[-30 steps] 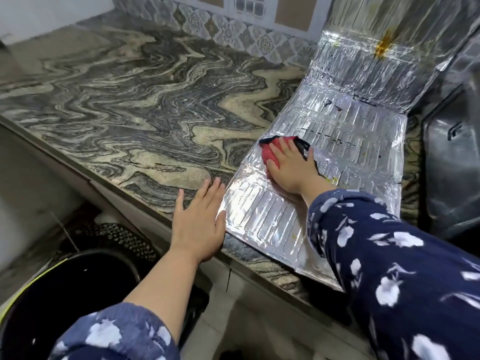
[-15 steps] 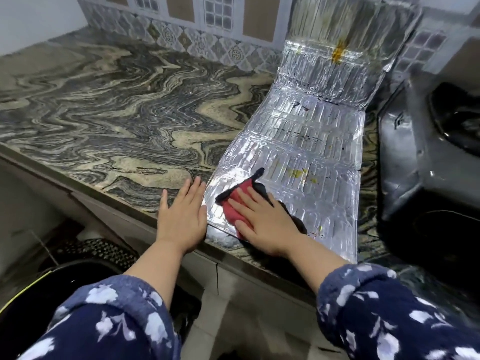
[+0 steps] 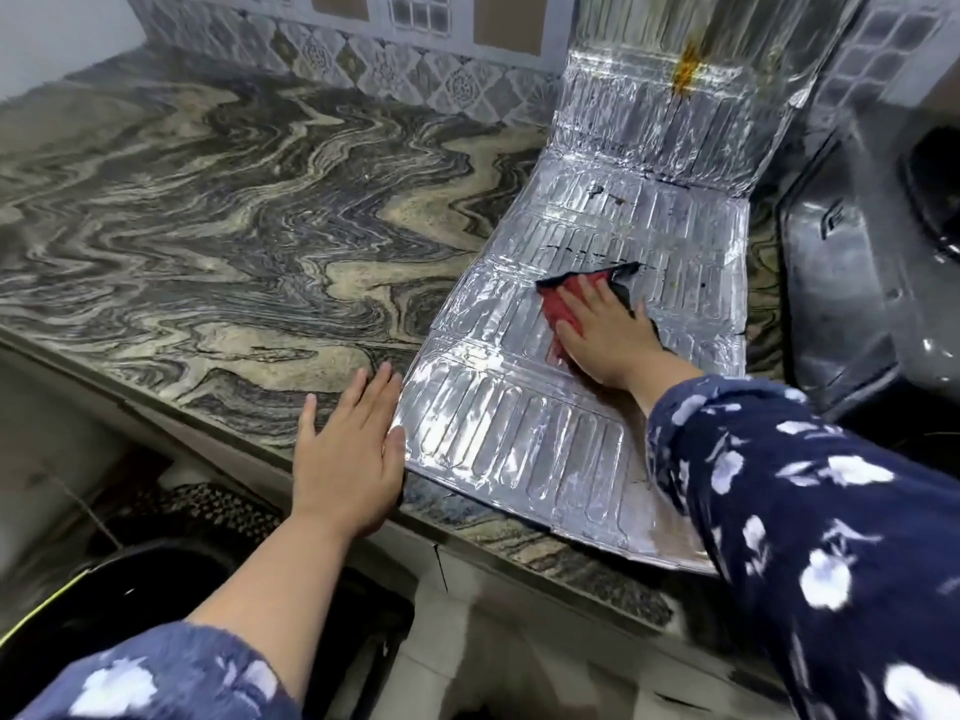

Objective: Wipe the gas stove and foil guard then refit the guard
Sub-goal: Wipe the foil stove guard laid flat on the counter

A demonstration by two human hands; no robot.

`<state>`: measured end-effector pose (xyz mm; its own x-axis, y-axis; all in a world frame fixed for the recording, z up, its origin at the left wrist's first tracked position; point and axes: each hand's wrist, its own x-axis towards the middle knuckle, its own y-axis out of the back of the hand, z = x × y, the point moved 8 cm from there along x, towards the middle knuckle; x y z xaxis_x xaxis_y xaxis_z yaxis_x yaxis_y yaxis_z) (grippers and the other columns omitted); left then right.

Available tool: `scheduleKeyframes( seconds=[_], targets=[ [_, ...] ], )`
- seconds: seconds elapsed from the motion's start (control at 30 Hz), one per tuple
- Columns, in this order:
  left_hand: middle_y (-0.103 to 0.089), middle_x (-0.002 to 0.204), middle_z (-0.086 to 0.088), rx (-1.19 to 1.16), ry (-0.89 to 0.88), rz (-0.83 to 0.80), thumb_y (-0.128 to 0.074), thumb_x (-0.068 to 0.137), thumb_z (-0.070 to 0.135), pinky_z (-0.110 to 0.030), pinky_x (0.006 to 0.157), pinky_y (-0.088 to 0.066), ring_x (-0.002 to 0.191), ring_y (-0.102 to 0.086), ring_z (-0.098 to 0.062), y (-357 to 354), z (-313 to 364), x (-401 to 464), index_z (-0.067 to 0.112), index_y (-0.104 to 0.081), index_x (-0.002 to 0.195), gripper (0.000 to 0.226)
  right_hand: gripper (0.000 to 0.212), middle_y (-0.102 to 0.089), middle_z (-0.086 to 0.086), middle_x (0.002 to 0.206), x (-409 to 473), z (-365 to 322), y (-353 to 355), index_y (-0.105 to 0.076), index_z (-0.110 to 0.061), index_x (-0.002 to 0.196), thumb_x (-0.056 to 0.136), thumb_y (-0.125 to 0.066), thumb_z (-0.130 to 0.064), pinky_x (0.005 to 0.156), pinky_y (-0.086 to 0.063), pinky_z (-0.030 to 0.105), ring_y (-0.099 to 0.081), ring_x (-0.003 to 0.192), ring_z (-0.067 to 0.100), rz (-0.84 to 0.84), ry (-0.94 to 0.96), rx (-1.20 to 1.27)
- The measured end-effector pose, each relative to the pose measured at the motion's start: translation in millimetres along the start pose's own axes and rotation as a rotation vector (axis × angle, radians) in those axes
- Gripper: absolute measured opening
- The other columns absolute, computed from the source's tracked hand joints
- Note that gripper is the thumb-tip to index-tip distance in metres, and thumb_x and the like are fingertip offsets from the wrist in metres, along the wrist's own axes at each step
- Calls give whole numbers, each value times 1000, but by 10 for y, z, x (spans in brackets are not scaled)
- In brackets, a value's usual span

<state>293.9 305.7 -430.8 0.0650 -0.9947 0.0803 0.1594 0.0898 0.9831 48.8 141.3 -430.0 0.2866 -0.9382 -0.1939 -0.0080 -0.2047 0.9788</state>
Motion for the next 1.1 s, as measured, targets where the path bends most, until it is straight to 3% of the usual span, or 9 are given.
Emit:
scheduleKeyframes(
  seconds=[0.13,0.37,0.53,0.73,0.87,1.1],
  targets=[
    [-20,156,12,9,-9,-2,-10,87,43,-52,114,-13,144,-12,-4,-14,-4,-5,25,-27,148,66,56,8,-1,161,-76,-107,-19,-2,-31,151,99,-11,-47,117,7,53,9,148,20,-18,-29,37],
    [-13,158,12,0,2,-27,-18,94,37,-52,115,-9,146,-7,-6,-9,5,-15,24,-21,150,57,54,9,-6,160,-1121,-696,-232,-4,-37,150,99,-15,-47,117,9,47,13,147,16,-55,134,94],
    [-11,158,12,-10,12,-51,-28,98,31,-52,116,-8,146,-5,-6,-23,-2,-18,24,-18,151,54,70,9,-13,159,-1703,-472,-312,-6,-45,148,80,-1,-60,117,7,43,14,146,9,-52,183,85],
    [-15,158,11,-13,5,-41,-24,96,32,-53,115,-10,146,-9,-6,-21,3,-11,22,-23,149,54,57,8,-10,160,-1444,88,-248,-5,-40,150,96,-16,-53,119,4,46,12,147,12,-9,42,66],
    [-18,157,12,10,3,-34,-13,88,41,-53,114,-12,144,-12,-5,-33,-14,-7,23,-27,148,65,58,10,-5,161,-1040,437,-191,0,-35,151,97,-14,-53,118,4,49,13,147,16,3,-70,58],
    [-23,155,11,22,2,-24,-15,86,44,-54,112,-16,143,-17,-5,-28,-26,18,23,-31,146,65,58,8,-2,161,-500,709,-38,-3,-31,152,98,-14,-49,118,3,52,9,148,19,19,-159,77]
  ],
)
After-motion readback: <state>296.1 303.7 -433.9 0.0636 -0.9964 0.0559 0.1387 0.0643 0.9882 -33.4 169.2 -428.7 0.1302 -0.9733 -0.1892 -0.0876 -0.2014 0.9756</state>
